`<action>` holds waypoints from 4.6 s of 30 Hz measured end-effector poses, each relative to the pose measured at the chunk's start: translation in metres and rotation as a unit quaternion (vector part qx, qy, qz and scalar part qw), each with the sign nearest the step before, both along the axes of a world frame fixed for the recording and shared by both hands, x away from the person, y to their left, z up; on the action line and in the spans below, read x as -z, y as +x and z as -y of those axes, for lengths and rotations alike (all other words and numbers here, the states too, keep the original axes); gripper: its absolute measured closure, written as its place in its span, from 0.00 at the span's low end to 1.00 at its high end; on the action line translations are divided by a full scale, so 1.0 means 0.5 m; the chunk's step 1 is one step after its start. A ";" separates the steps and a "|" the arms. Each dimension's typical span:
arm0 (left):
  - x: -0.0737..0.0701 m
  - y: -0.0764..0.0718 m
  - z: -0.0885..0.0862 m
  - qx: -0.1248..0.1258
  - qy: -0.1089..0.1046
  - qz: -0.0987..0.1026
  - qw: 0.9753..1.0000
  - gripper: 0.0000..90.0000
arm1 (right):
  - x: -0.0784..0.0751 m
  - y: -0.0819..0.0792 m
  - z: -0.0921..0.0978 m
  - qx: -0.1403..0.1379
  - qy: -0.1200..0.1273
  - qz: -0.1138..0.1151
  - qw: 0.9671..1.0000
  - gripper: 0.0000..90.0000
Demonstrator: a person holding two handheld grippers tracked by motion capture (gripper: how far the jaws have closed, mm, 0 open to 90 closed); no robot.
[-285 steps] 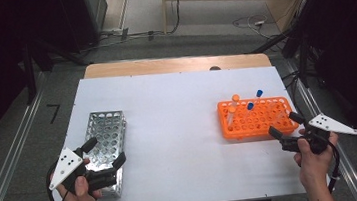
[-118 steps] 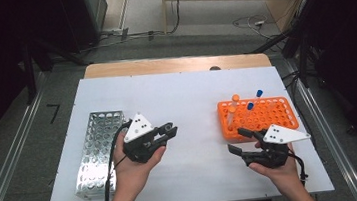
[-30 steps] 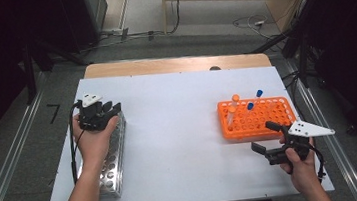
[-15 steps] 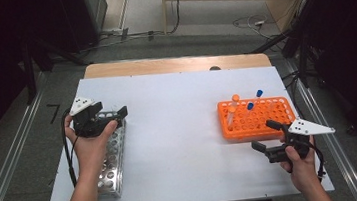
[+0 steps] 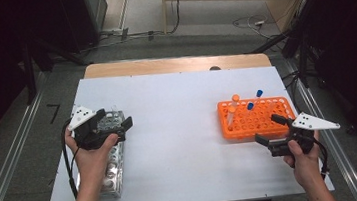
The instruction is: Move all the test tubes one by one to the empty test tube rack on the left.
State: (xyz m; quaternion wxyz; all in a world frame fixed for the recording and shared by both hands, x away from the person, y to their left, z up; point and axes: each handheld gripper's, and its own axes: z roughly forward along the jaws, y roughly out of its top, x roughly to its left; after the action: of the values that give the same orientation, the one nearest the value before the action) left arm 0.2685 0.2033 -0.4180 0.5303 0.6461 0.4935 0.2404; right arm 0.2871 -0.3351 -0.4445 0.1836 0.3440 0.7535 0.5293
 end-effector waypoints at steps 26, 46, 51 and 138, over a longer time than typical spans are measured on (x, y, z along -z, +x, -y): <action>-0.007 -0.022 0.043 0.055 -0.014 0.017 0.998 0.00 | -0.029 0.088 0.031 0.078 0.014 -0.001 0.997 0.00; 0.003 -0.024 0.064 0.075 -0.006 0.011 0.997 0.00 | 0.055 0.121 0.051 0.134 0.014 -0.056 0.989 0.44; 0.003 -0.025 0.066 0.073 0.000 0.011 0.997 0.00 | 0.064 0.126 0.040 0.151 -0.009 -0.057 0.987 0.55; -0.004 -0.041 0.144 0.142 0.007 0.016 0.990 0.00 | -0.011 0.010 -0.160 -0.068 -0.029 -0.035 0.997 0.82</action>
State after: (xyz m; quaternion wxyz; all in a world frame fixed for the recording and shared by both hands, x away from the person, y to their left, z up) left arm 0.2481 0.1314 -0.4158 0.5621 0.7098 0.3863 0.1759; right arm 0.2919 -0.2553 -0.4390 0.1304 0.3050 0.7960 0.5064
